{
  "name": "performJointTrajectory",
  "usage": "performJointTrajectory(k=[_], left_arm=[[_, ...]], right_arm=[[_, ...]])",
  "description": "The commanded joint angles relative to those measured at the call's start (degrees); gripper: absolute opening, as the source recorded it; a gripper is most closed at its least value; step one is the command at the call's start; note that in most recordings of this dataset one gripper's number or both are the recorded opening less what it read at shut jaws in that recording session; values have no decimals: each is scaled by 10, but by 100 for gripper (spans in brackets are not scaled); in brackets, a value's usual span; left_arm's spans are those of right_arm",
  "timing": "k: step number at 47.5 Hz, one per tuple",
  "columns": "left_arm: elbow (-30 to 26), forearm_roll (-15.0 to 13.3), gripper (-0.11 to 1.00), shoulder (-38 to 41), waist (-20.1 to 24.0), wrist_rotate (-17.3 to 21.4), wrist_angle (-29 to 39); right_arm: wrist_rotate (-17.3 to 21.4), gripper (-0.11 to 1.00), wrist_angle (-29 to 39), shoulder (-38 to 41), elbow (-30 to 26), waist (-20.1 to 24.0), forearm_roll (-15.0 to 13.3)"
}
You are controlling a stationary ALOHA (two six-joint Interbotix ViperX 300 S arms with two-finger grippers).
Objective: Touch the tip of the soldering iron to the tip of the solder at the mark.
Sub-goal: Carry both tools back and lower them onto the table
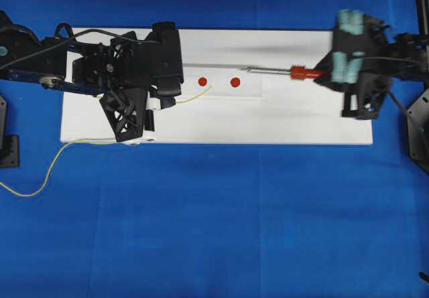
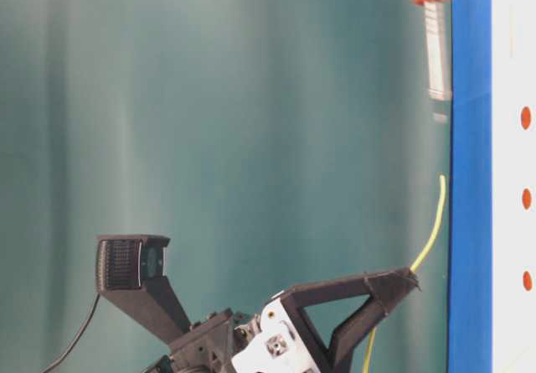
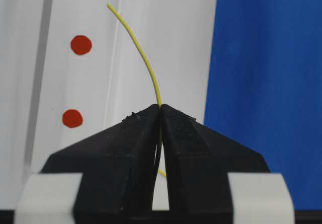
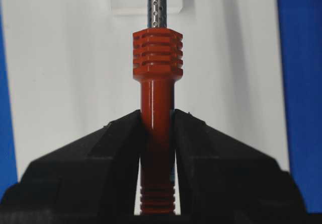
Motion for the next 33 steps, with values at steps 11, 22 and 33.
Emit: performJointTrajectory(k=[11, 22, 33], left_arm=[[-4, 1, 1, -18, -1, 0, -5], [-4, 1, 1, -18, -1, 1, -15], [5, 1, 1, -33, -11, -2, -16]], right_arm=[[0, 6, 35, -162, 48, -1, -3], [3, 6, 24, -163, 60, -3, -3], [7, 6, 15, -155, 60, -2, 0]])
